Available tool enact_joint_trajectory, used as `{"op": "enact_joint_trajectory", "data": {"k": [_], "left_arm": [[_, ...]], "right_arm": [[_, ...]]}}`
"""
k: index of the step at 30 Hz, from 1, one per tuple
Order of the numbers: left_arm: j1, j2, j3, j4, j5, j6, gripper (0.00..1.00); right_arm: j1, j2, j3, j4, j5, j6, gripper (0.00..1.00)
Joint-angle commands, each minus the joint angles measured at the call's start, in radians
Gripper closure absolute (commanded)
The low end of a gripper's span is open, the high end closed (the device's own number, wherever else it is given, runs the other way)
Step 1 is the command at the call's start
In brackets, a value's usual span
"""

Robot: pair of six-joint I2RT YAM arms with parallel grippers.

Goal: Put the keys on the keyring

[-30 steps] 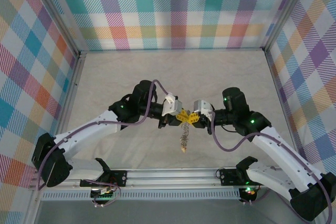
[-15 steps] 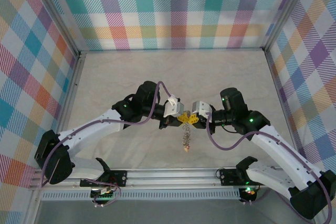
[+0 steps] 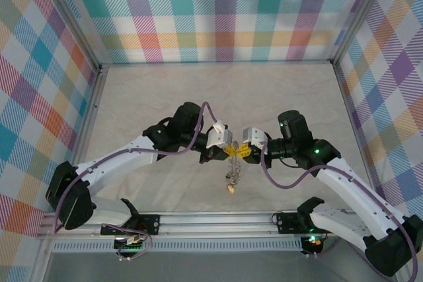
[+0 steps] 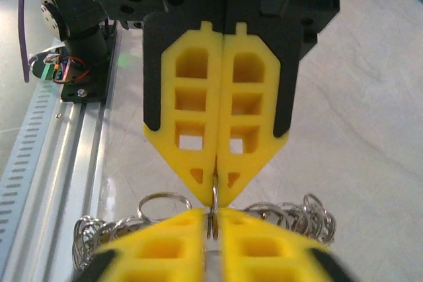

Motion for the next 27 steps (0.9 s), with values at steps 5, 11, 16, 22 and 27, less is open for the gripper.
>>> {"op": "enact_joint_trajectory", "data": {"k": [5,11,16,22,27], "left_arm": [[0.004,-0.063,-0.039,0.138,0.063,-0.054,1.0],[0.013,-0.095,-0.059,0.191,0.115,-0.088,1.0],[0.014,-0.108,-0.075,0.241,0.133,-0.096,1.0],[0.014,-0.096,-0.082,0.294,0.151,-0.117,1.0],[0.013,-0.098,-0.093,0.325,0.153,-0.134,1.0]], "right_arm": [[0.0,-0.071,-0.031,0.051,-0.05,0.002,0.72],[-0.003,-0.143,-0.105,0.115,-0.053,0.013,0.69],[-0.003,-0.162,-0.138,0.162,-0.037,0.03,0.65],[-0.003,-0.159,-0.141,0.232,-0.099,0.04,0.69],[-0.003,-0.178,-0.152,0.279,-0.093,0.046,0.76]]}}
